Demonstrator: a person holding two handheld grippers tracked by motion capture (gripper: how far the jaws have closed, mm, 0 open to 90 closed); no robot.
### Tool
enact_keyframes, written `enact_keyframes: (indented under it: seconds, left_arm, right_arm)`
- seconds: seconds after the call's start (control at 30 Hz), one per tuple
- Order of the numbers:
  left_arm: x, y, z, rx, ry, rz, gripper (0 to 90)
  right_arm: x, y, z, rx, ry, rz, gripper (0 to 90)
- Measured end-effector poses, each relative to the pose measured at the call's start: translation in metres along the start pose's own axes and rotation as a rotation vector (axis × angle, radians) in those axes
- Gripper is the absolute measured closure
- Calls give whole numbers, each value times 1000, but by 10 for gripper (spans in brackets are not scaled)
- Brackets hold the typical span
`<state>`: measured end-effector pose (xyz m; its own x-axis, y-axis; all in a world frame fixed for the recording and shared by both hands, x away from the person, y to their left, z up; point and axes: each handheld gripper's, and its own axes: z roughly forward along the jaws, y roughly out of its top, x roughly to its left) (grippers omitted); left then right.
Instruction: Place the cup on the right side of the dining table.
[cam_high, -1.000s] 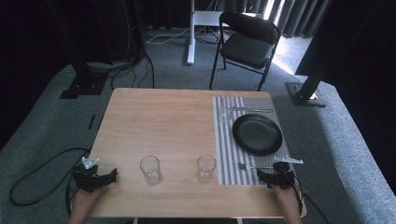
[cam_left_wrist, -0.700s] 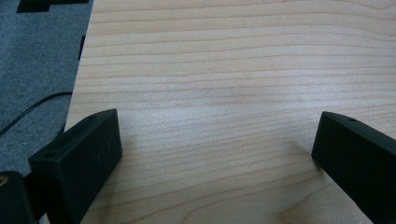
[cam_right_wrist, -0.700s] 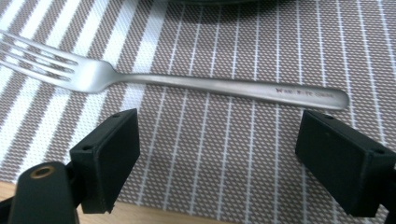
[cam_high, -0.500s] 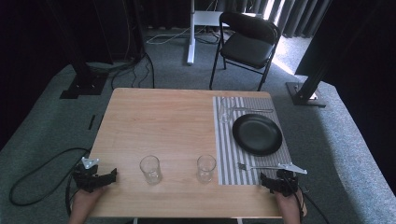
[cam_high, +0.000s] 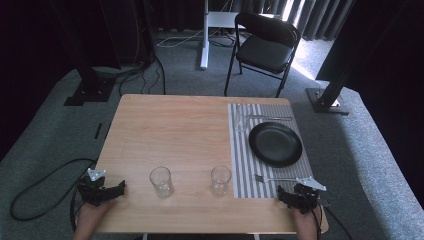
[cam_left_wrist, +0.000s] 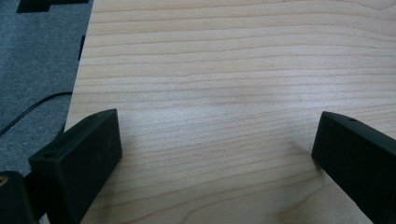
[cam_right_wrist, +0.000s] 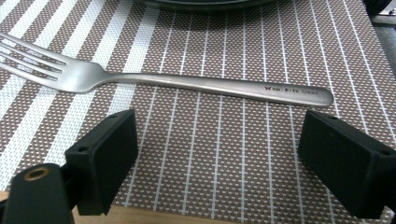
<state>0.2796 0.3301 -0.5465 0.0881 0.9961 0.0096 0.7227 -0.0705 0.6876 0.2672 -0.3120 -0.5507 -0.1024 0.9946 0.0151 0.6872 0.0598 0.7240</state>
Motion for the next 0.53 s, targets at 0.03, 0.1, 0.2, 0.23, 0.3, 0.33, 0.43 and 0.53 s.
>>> enact_keyframes:
  seconds: [0.03,0.1,0.2,0.23,0.3,0.33,0.43,0.53]
  left_arm:
    - [0,0,0,0,0,0,20]
    - [0,0,0,2,0,0,19]
    - [0,0,0,1,0,0,19]
    - [0,0,0,2,0,0,19]
    - [0,0,0,1,0,0,19]
    - [0,0,0,1,0,0,20]
    - [0,0,0,2,0,0,19]
    - [0,0,0,1,0,0,20]
  right_arm:
    - [0,0,0,0,-1,1,115]
    - [0,0,0,0,-2,3,114]
    - [0,1,1,0,-5,6,114]
    - [0,1,1,-1,-8,8,114]
    - [0,2,2,-1,-12,13,114]
    - [0,2,2,-1,-13,14,114]
    - [0,2,2,-1,-13,15,114]
    - [0,2,2,-1,-13,15,115]
